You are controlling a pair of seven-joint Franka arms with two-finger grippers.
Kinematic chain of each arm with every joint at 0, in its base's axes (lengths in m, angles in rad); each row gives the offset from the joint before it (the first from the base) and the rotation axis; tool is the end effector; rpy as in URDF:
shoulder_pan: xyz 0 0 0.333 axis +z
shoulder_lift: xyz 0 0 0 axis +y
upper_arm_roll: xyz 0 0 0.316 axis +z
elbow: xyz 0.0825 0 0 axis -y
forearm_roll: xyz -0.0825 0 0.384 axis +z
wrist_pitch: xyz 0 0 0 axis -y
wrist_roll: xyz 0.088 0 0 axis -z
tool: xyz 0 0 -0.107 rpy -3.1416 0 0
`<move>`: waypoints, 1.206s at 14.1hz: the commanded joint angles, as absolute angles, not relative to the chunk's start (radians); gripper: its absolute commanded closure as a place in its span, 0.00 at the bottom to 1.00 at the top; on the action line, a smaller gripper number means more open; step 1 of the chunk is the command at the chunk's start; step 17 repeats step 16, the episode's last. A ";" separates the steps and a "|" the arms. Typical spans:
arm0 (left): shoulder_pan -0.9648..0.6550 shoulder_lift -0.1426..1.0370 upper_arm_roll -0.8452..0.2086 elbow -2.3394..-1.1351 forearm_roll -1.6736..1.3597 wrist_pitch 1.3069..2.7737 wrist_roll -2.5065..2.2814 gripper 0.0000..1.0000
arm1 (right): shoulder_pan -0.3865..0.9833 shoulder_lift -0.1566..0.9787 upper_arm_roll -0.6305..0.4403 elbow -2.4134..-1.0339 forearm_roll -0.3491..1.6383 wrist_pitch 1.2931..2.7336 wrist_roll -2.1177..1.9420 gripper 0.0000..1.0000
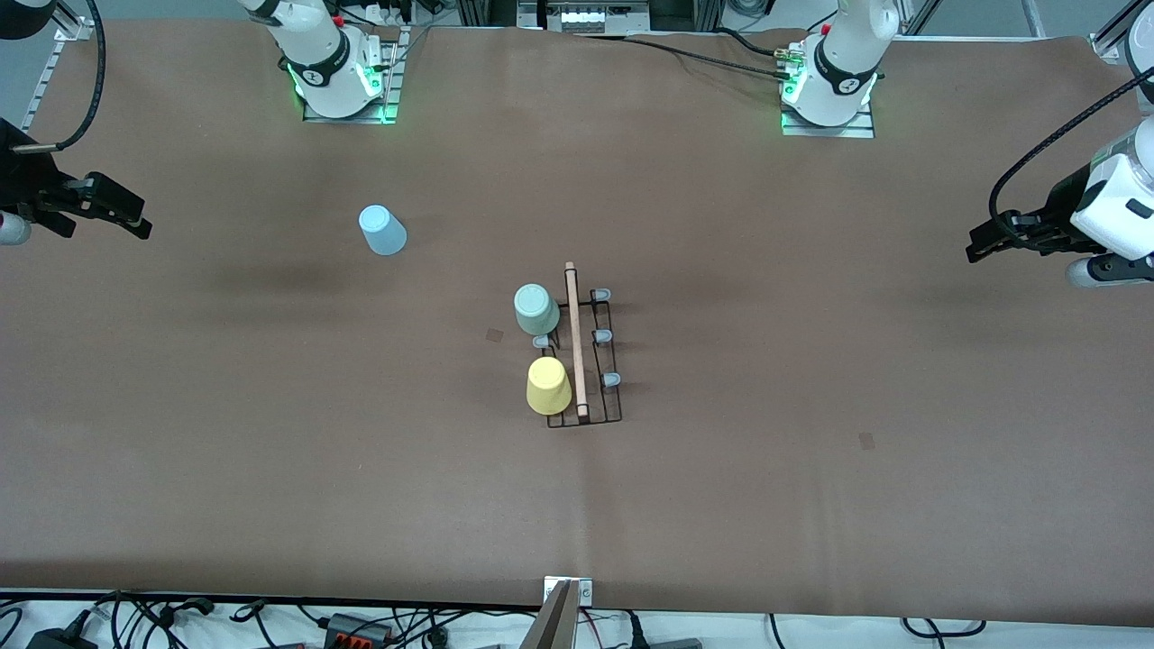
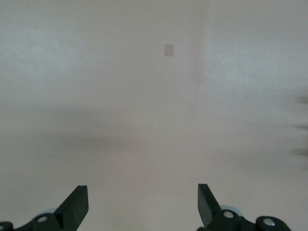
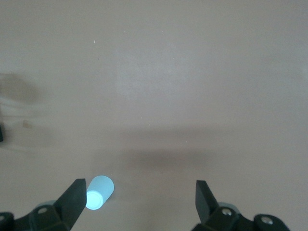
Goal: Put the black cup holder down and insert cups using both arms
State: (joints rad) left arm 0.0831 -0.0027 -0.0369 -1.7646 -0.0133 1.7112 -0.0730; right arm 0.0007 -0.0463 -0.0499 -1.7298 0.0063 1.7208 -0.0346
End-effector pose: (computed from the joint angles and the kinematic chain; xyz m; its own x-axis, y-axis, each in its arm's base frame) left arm 0.5563 0.0244 0.5460 0.9914 0.1207 -0.0515 0.1213 -0.9926 0.0092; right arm 0.5499 -0.0271 0.5876 0.9992 -0.0155 0.0375 -0.0153 -0.9999 -0.0073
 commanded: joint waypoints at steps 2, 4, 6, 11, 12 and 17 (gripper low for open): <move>0.089 -0.005 -0.035 -1.763 -0.046 1.706 -0.054 0.00 | -0.002 -0.057 -0.044 -1.723 -0.003 1.701 -0.037 0.00; 0.089 -0.003 -0.035 -1.763 -0.046 1.706 -0.054 0.00 | -0.002 -0.057 -0.043 -1.729 -0.003 1.704 -0.044 0.00; 0.089 -0.003 -0.035 -1.763 -0.046 1.706 -0.054 0.00 | 0.002 -0.054 -0.040 -1.732 -0.009 1.721 -0.049 0.00; 0.091 -0.003 -0.035 -1.763 -0.046 1.706 -0.054 0.00 | 0.002 -0.057 -0.040 -1.735 -0.008 1.720 -0.048 0.00; 0.091 -0.003 -0.035 -1.763 -0.046 1.706 -0.054 0.00 | -0.002 -0.057 -0.040 -1.735 -0.008 1.720 -0.048 0.00; 0.091 -0.003 -0.035 -1.763 -0.046 1.706 -0.054 0.00 | -0.002 -0.058 -0.040 -1.735 -0.008 1.718 -0.048 0.00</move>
